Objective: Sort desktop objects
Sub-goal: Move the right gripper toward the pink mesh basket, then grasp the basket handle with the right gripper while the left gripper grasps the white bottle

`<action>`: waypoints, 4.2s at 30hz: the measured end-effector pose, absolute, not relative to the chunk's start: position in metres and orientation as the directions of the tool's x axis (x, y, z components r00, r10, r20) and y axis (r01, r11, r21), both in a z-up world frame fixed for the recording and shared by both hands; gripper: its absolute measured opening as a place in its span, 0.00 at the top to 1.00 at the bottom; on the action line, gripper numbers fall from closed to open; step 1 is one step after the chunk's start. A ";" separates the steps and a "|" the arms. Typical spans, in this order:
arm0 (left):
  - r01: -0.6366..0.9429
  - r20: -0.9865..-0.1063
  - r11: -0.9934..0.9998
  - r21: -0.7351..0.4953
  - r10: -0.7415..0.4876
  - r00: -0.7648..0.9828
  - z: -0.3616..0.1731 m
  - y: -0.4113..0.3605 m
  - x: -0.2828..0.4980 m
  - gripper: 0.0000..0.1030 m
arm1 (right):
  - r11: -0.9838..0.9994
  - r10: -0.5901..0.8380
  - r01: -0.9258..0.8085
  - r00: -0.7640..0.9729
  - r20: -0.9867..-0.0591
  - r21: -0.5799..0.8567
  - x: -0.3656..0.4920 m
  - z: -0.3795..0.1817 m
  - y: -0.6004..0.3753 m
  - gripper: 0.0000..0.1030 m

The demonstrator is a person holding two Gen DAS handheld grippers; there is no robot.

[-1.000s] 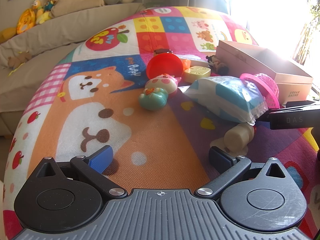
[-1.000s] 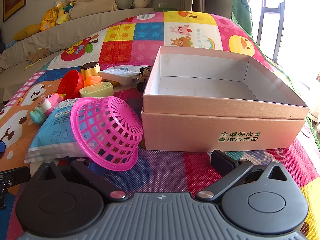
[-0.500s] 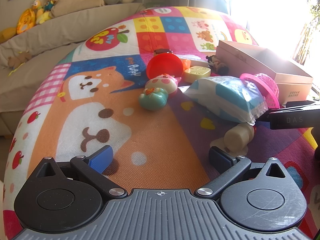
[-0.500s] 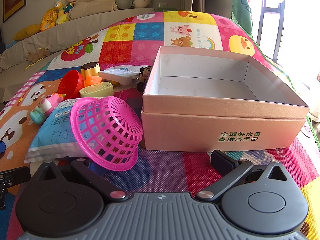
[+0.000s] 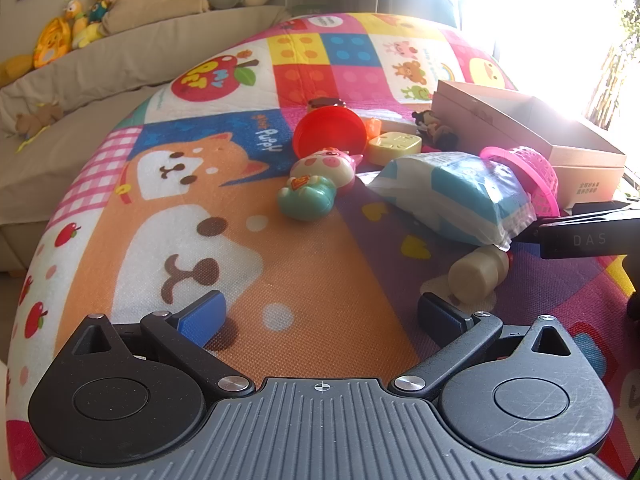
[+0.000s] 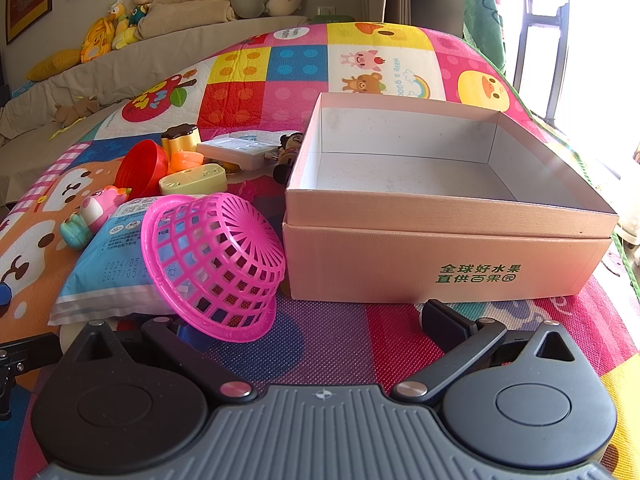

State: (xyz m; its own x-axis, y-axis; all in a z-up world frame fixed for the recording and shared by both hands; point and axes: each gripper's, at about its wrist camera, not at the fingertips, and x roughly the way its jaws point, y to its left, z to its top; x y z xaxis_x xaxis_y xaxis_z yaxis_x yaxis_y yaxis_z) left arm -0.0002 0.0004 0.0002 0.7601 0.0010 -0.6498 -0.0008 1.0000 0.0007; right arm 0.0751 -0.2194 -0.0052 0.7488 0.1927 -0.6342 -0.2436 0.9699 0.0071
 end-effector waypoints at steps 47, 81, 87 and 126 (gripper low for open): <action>0.188 -0.624 0.980 0.059 -0.111 0.774 0.016 -0.037 0.017 0.00 | 0.985 0.156 -0.076 0.792 -0.591 0.157 0.172 0.053 -0.289 0.00; 0.132 -0.626 0.991 -0.037 -0.126 0.769 0.029 0.005 -0.007 0.00 | 0.815 0.501 -0.562 0.560 -0.660 0.141 0.082 0.023 -0.163 0.38; 0.112 -0.660 0.991 -0.071 -0.130 0.740 0.020 -0.019 0.011 0.00 | 0.837 0.419 -0.546 0.598 -0.683 0.035 0.036 0.029 -0.209 0.45; 0.009 -0.678 1.000 0.020 0.007 0.735 0.018 -0.020 0.028 0.29 | 0.947 0.243 -0.321 0.679 -0.693 0.018 0.024 0.006 -0.259 0.00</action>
